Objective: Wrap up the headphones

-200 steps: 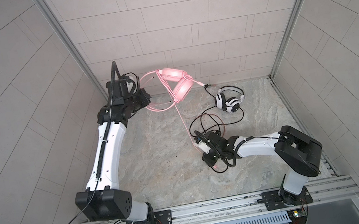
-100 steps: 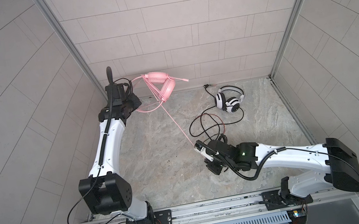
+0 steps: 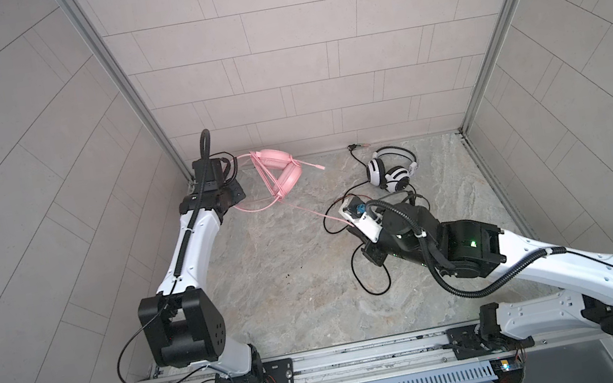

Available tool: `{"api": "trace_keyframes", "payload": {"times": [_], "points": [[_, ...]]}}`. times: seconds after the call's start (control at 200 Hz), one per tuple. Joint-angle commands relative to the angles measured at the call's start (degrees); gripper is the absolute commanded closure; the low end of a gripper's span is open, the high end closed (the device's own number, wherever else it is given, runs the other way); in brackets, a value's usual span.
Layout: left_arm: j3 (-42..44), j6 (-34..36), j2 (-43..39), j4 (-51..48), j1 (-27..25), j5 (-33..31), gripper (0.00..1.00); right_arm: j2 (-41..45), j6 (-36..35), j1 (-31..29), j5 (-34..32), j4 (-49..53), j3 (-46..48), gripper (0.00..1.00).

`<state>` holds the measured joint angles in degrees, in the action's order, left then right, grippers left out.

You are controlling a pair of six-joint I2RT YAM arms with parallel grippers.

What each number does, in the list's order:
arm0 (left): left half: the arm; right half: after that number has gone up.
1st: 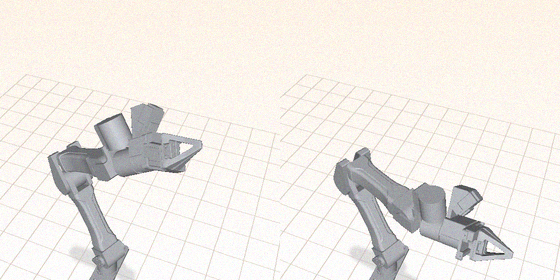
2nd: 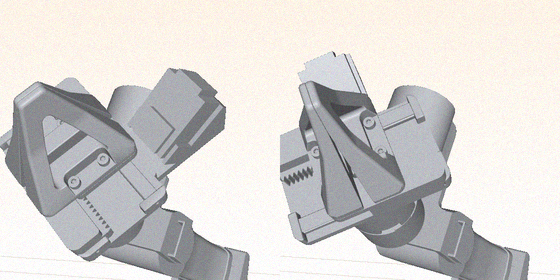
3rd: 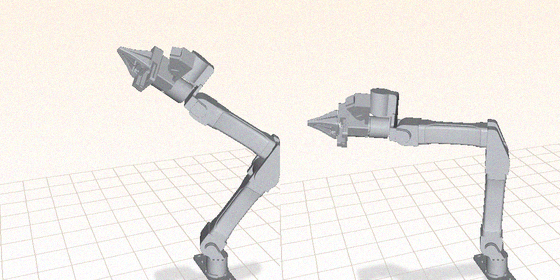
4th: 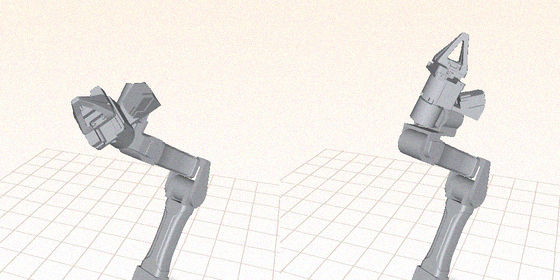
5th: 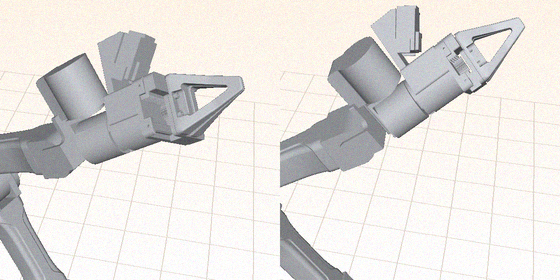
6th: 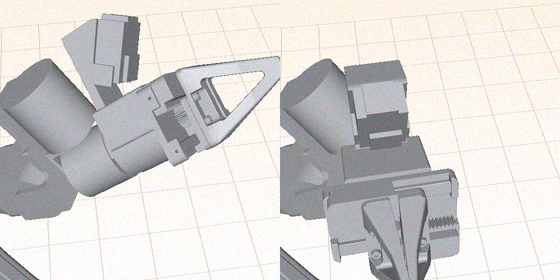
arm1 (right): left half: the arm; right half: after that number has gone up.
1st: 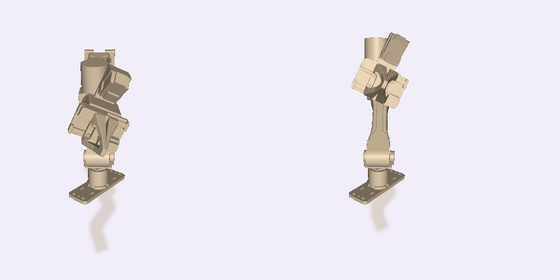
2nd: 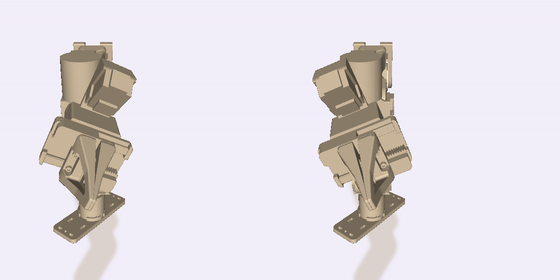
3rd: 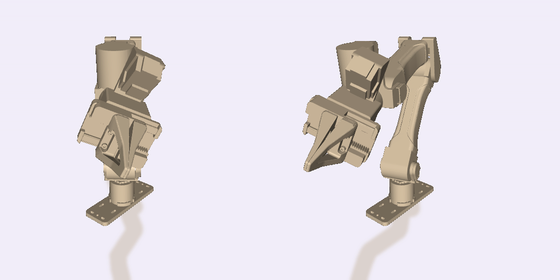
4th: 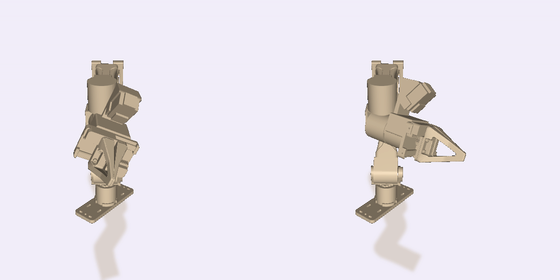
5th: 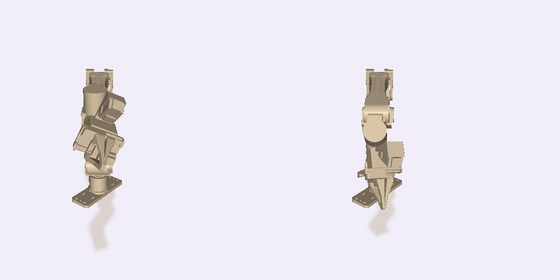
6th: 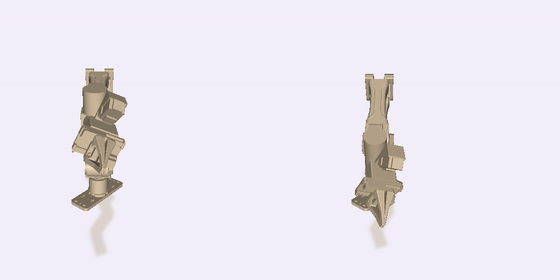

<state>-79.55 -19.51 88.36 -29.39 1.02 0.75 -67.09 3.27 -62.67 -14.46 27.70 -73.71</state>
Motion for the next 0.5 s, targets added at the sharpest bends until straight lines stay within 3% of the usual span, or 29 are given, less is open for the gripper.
{"api": "trace_keyframes", "payload": {"times": [0.0, 0.225, 0.39, 0.495], "points": [[0.08, 1.13, -3.51, 1.62, -0.12, -1.06, 1.0, -1.55, -4.64, -0.08, -3.05, -0.9, -3.77, 1.0], [2.1, 2.52, -5.52, 0.0, -1.03, 3.11, 1.0, -7.15, -8.03, 0.44, -1.98, -1.69, -12.73, 1.0], [4.38, 5.21, -7.7, -1.15, -5.67, 3.45, 1.0, -11.62, -11.09, 1.36, -2.42, -0.42, -19.82, 1.0], [6.21, 5.76, -9.37, -1.49, -8.54, 6.83, 1.0, -14.03, -12.54, 3.03, -1.73, 1.29, -24.05, 1.0]]}}
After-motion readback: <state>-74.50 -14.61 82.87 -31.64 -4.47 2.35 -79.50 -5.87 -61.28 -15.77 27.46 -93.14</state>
